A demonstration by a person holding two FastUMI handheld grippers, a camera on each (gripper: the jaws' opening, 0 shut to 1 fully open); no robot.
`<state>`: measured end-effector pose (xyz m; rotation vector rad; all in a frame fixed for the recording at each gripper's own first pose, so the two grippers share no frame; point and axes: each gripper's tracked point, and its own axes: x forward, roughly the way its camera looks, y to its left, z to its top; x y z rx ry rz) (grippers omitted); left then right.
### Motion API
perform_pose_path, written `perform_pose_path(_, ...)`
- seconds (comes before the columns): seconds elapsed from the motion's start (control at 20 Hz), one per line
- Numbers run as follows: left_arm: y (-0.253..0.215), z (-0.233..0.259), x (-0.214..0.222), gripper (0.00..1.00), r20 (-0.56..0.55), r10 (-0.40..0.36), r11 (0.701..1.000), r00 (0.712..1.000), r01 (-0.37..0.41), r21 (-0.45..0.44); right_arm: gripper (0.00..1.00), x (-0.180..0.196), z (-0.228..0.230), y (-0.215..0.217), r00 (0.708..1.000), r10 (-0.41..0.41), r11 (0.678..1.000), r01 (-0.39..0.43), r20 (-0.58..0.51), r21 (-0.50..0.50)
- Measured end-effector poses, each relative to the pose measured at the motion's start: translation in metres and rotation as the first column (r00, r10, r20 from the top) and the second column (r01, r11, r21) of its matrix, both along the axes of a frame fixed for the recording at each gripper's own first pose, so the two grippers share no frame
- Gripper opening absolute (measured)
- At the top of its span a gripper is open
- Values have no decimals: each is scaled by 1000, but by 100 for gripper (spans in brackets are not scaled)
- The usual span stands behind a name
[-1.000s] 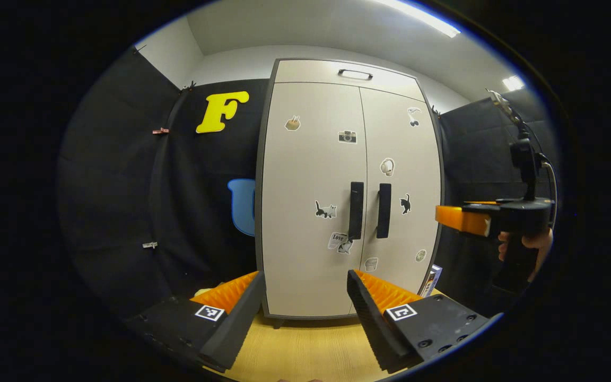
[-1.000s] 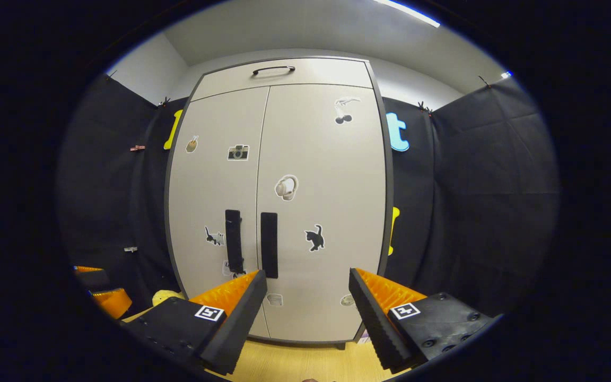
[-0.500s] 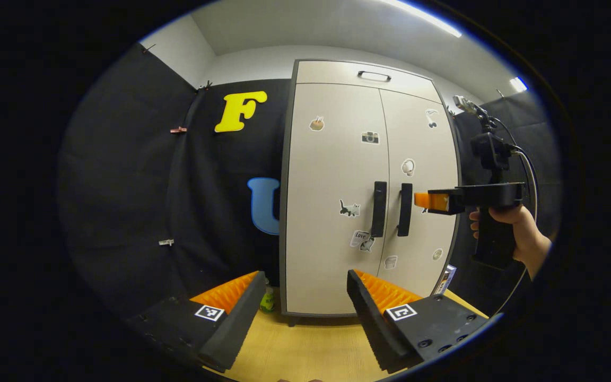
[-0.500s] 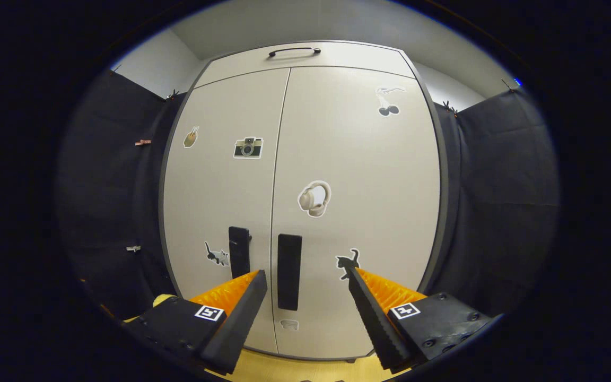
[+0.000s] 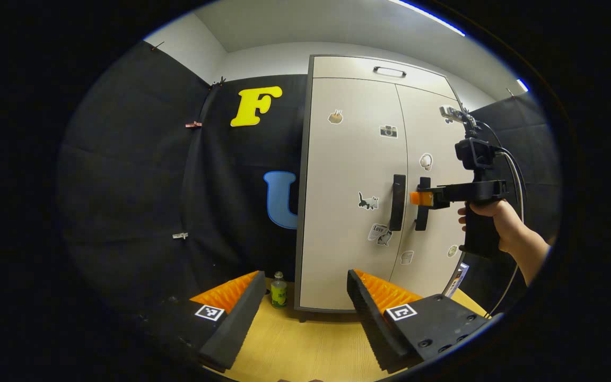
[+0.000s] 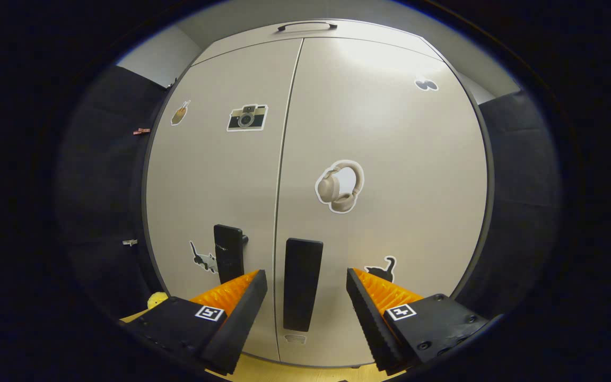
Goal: Open the right door of the double-door shoe cabinet with the right hand, and open the left door with the left hand.
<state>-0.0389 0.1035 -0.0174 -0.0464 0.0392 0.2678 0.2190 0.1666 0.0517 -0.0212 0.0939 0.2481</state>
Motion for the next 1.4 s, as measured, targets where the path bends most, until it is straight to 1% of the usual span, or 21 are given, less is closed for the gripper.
perform_pose_path(0.1,1,1,-4,95,5,2,1000,1000,-2,-8,88,5,-2,2,1000,-3,1000,3,-7,9)
perform_pose_path(0.2,3,-2,-7,95,3,6,1000,1000,-6,-15,75,9,-3,-1,1000,-22,1000,22,-6,4)
perform_pose_path(0.25,4,-3,-9,95,3,5,1000,1000,-5,-19,59,9,-2,0,1000,-18,1000,18,-15,9)
perform_pose_path(0.3,4,-2,-11,95,4,2,1000,1000,-2,-23,55,11,-2,1,1000,-13,1000,13,-21,11)
perform_pose_path(0.35,5,-3,-12,95,2,2,1000,1000,-2,-25,55,10,0,6,1000,14,1000,-14,-26,22)
perform_pose_path(0.4,6,-4,-13,95,0,2,1000,1000,-2,-25,55,7,-1,8,999,15,999,-13,-42,42)
perform_pose_path(0.45,7,-4,-15,95,-2,1,1000,1000,-1,-22,36,11,-3,9,999,4,999,-1,-45,50)
perform_pose_path(0.6,10,-2,-19,95,8,-6,1000,1000,6,-12,36,11,-3,8,999,-8,998,11,-52,56)
perform_pose_path(0.65,10,-3,-19,95,8,-11,1000,1000,11,-10,31,11,-3,8,998,-9,998,13,-60,66)
perform_pose_path(0.7,9,-5,-20,95,1,-19,1000,1000,19,-9,31,11,-3,7,998,-6,997,11,-63,74)
perform_pose_path(0.75,8,-6,-21,95,-3,-25,1000,1000,25,-5,22,9,-2,7,998,-7,997,11,-60,77)
perform_pose_path(0.8,7,-6,-22,95,-1,-31,1000,1000,31,0,25,11,-5,8,998,-5,997,9,-61,77)
perform_pose_path(0.85,7,-5,-23,95,-1,-37,999,999,37,6,18,8,-3,7,998,2,998,2,-55,70)
perform_pose_path(0.9,6,-5,-24,95,-1,-45,999,999,45,10,19,6,-1,5,998,8,997,-3,-67,72)
perform_pose_path(0.95,4,-4,-25,95,-1,-53,999,999,53,14,13,6,-2,7,997,17,997,-12,-70,78)
perform_pose_path(1.0,4,-3,-25,95,2,-59,998,998,59,18,14,2,-2,7,996,26,996,-18,-81,91)
perform_pose_path(1.05,3,-2,-26,95,4,-66,998,998,66,20,10,1,-2,6,996,34,995,-27,-80,94)
perform_pose_path(1.4,-6,3,-31,95,10,-135,991,991,135,25,10,-39,0,-11,997,30,992,-21,-69,121)
